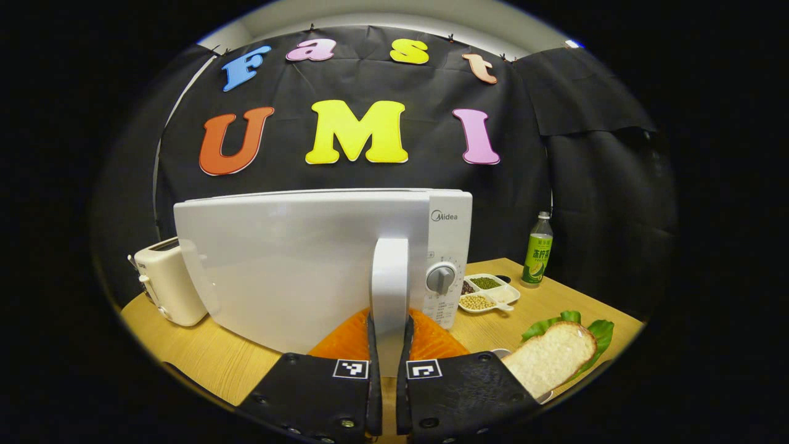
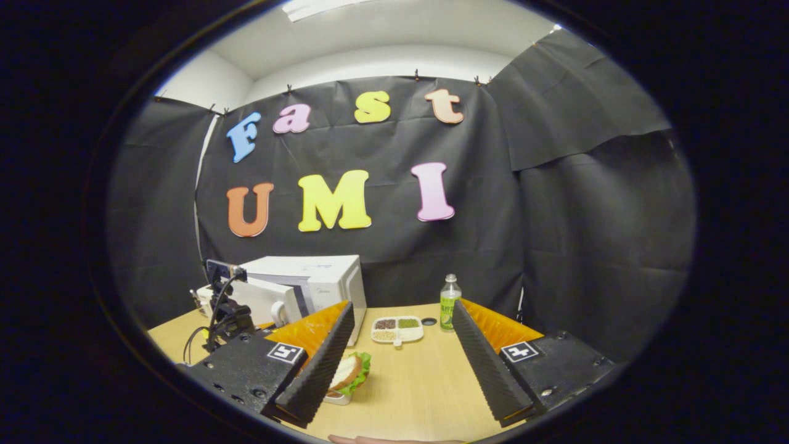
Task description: Open the microwave oven with the left hand, put the food in, and close the microwave oven.
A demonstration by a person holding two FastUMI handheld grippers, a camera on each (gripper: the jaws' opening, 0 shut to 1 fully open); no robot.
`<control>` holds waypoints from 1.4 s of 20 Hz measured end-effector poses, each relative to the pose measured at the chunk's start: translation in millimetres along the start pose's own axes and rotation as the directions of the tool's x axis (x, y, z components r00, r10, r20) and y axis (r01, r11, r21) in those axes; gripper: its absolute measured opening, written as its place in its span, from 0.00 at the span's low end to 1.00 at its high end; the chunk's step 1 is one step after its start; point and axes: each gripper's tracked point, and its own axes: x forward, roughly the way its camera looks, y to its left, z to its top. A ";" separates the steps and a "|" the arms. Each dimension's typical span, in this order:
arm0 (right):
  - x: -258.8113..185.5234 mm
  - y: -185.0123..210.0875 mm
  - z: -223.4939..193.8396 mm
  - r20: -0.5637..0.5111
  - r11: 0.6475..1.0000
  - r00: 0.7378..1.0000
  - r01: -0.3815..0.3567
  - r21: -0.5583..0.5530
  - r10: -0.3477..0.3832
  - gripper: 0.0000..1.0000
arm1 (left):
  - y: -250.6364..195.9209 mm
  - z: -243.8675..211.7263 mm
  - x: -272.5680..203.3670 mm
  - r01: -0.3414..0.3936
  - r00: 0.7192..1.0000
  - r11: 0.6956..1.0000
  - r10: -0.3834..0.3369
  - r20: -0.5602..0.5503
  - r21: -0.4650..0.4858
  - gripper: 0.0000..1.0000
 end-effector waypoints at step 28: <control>-65.1 103.1 -3.3 -0.056 0.993 0.993 -0.110 -0.044 0.107 0.93 | 227.8 -49.6 -233.9 -0.009 0.996 1.000 0.008 0.090 0.015 0.17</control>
